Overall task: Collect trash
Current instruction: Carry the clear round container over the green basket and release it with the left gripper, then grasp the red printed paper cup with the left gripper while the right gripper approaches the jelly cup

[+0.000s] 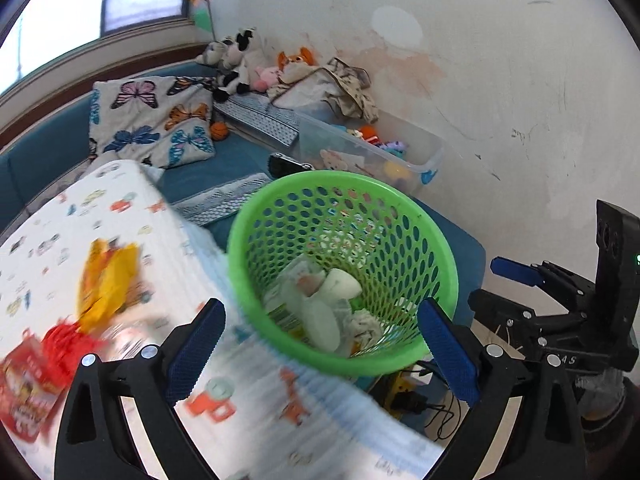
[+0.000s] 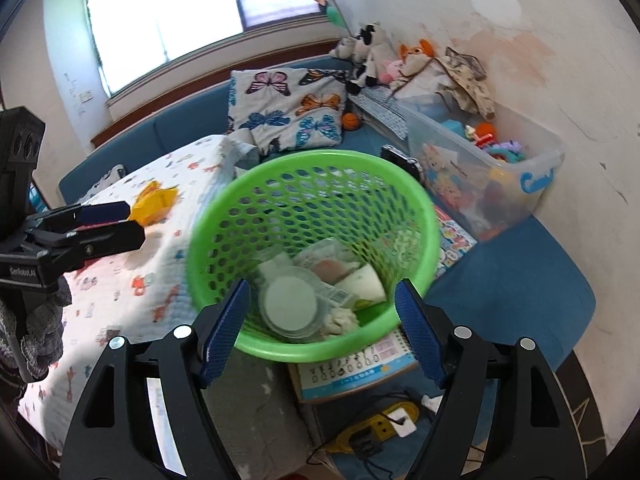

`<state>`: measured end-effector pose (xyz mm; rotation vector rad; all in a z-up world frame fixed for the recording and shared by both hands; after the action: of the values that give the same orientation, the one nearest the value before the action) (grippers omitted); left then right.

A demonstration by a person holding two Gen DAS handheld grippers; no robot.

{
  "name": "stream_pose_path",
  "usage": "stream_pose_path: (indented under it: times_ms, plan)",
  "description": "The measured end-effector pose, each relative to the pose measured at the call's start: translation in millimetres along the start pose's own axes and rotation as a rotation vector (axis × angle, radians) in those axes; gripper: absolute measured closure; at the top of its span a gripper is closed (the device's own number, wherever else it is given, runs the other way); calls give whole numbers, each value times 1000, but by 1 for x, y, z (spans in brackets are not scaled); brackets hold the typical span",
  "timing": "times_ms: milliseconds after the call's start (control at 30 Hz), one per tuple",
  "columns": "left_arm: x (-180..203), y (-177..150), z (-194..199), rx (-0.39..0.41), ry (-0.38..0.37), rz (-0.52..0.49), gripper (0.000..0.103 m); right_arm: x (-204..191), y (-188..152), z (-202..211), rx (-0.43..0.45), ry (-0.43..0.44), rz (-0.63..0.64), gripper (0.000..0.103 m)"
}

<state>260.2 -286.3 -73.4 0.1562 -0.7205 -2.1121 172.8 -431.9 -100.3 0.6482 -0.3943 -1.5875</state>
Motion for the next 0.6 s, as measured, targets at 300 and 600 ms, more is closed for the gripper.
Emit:
stream_pose_path:
  times_ms: [300, 600]
  plan:
    - [-53, -42, 42, 54, 94, 89, 9, -46, 4, -3, -3, 40, 67, 23]
    - [-144, -88, 92, 122, 230, 259, 17, -105, 8, -11, -15, 84, 156, 22]
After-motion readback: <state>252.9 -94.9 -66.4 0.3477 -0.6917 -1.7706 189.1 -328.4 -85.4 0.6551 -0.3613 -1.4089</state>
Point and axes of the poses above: each gripper's, at about its wrist camera, not at the fingertips, and z roughly against the way its jaws point, x to its right, y to its top, the point moved 7 cm from there along -z, roughly the way its jaws point, and after that the axes turned 11 degrees about -x, right-handed, at the moved point
